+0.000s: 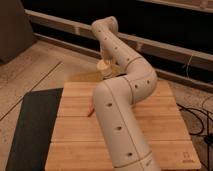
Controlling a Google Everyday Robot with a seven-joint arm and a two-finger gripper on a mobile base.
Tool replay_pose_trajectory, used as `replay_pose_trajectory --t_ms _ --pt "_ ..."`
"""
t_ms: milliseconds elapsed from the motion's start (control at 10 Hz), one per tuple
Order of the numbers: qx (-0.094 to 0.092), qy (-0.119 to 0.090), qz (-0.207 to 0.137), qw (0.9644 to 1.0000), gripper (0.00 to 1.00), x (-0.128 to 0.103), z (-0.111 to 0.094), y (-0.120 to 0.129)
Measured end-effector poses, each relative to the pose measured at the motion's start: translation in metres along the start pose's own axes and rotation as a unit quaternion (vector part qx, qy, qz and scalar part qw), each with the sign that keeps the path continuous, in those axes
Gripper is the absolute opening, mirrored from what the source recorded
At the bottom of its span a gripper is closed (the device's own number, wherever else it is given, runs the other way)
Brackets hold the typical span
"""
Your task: Place the ceramic cup in the ceramic bowl
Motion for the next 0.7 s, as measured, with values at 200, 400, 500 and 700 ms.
replay_pose_trajectory --t_ms 200,400,500,700 --pt "-0.01 -0.007 0.033 0.9994 0.0 0.004 -0.005 -0.035" --pt "-0.024 -0.013 0.058 0.9979 0.0 0.012 -0.003 -0.068" --pt "-0.032 -0.017 0.065 0.9972 0.0 0.015 0.0 -0.077" --pt "-0.06 -0.038 0.076 0.9945 0.0 0.016 0.015 -0.092"
